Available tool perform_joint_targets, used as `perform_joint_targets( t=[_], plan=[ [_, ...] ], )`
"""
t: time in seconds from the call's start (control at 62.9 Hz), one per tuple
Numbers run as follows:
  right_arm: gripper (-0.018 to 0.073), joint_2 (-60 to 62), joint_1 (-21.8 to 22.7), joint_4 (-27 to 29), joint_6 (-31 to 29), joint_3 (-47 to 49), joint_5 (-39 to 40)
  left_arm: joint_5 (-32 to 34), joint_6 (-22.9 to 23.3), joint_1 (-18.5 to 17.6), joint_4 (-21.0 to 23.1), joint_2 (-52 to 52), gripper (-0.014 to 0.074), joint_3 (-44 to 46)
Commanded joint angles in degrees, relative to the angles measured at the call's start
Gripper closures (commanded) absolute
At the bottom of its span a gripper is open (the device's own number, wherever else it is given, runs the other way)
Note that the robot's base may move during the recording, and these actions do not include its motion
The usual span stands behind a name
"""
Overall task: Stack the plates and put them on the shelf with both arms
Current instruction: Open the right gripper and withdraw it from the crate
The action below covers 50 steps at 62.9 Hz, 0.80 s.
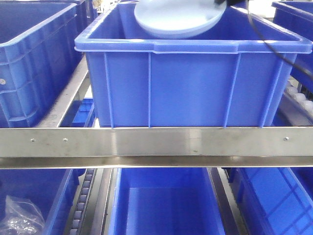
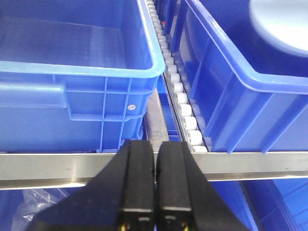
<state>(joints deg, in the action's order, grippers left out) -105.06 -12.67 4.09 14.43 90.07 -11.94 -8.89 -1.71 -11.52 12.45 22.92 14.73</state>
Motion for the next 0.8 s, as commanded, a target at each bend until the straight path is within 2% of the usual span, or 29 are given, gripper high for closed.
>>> perform_joint_targets(
  t=[0.0,0.127,0.175,0.223,0.398,0.493,0.589,0.636,0.684,0.732,0.779],
  plan=[
    [0.04,1.96,0.34,-0.07,-0.13,3.41,5.87,5.08,0.26,-0.25,0.31,0.2,0.051,1.74],
    [0.0097,1.29,0.34,-0.07,-0.13,3.52,6.11,5.08,0.26,-0.25,0.31,0.2,0.051,1.74],
    [0.0021,1.29,0.34,-0.07,-0.13,3.52,6.06,5.08,0.26,-0.25,0.31,0.2,0.051,1.74],
    [-0.0003,1.29,0.34,-0.07,-0.13,3.52,6.13,5.08,0.26,-0.25,0.31,0.2,0.051,1.74],
    [0.0001,1.91,0.34,-0.07,-0.13,3.52,5.24,5.08,0.26,-0.25,0.31,0.2,0.051,1.74],
    [0.0073,3.26,0.19,-0.07,-0.13,3.52,2.64,5.08,0.26,-0.25,0.31,0.2,0.051,1.74],
    [0.0276,5.72,0.07,-0.07,-0.13,3.46,-1.95,5.08,0.26,-0.25,0.31,0.2,0.051,1.74],
    [0.0423,7.42,0.07,-0.07,-0.13,3.41,-4.72,5.08,0.26,-0.25,0.31,0.2,0.051,1.74],
    [0.0526,8.95,0.07,-0.07,-0.13,3.14,-7.26,5.08,0.26,-0.25,0.31,0.2,0.051,1.74],
    [0.0485,10.7,0.07,-0.07,-0.13,2.26,-7.88,5.08,0.26,-0.25,0.31,0.2,0.051,1.74],
    [0.0504,12.68,0.07,-0.07,-0.13,0.3,-7.52,5.08,0.26,-0.25,0.31,0.2,0.051,1.74]
  ],
)
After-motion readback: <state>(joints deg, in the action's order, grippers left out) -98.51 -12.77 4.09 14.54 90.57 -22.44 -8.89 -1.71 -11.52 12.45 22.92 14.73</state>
